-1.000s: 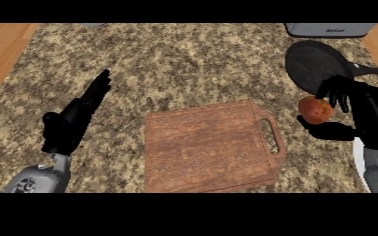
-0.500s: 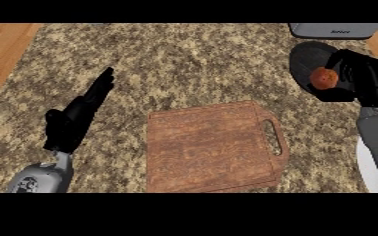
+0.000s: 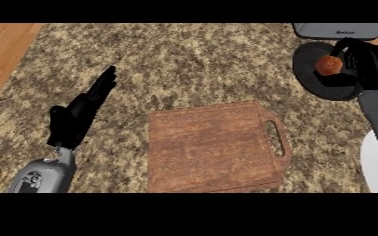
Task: Pick the sweet potato from the cutting board and place it in the pan
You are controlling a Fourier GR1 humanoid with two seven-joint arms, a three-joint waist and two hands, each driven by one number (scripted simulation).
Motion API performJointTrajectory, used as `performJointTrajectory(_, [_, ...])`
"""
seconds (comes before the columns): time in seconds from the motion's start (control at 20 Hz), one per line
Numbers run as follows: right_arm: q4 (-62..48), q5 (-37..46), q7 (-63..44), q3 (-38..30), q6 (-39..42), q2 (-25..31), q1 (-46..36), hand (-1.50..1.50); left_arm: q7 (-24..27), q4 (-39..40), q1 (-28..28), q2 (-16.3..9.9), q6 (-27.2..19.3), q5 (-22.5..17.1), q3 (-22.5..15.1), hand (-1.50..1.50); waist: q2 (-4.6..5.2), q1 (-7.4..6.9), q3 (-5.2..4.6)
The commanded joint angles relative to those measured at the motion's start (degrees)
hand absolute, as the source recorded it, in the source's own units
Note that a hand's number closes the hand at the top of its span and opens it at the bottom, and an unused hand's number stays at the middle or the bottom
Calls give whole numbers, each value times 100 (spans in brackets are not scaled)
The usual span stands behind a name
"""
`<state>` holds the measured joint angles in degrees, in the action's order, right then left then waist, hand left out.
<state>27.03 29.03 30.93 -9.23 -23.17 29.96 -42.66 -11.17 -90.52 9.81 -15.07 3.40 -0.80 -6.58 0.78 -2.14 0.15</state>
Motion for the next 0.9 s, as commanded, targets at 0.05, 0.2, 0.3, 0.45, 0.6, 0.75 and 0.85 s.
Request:
performJointTrajectory(0.05, [-1094, -4, 474, -296, -79, 227, -642, 150, 69, 100, 179, 47, -65, 147, 71, 0, 32, -53, 3])
performJointTrajectory(0.2, [-1573, 240, -770, -146, -7, 367, -478, 150, -96, -104, 85, 126, 12, 27, -61, 0, 52, -116, -7])
performJointTrajectory(0.3, [-1866, 456, -811, 74, 425, 454, -649, -150, 15, 14, 206, 33, 109, 36, -4, 0, 117, -226, 5])
performJointTrajectory(0.45, [-2002, 355, -711, -17, 771, 354, -885, -150, -63, 17, 270, 65, 137, -1, -3, 0, 129, -277, 18])
performJointTrajectory(0.6, [-2024, 163, -542, -221, 748, 238, -894, -150, -147, -160, 354, 55, 163, -52, 24, 0, 142, -331, 29])
performJointTrajectory(0.75, [-1937, -376, 50, -731, 1143, 332, -773, -150, -45, -34, 311, 94, 142, 41, -40, 0, 154, -257, 42])
performJointTrajectory(0.85, [-1912, -625, 177, -966, 1326, 225, -864, -150, -45, -127, 211, 168, 71, 78, -91, 0, 133, -278, 39])
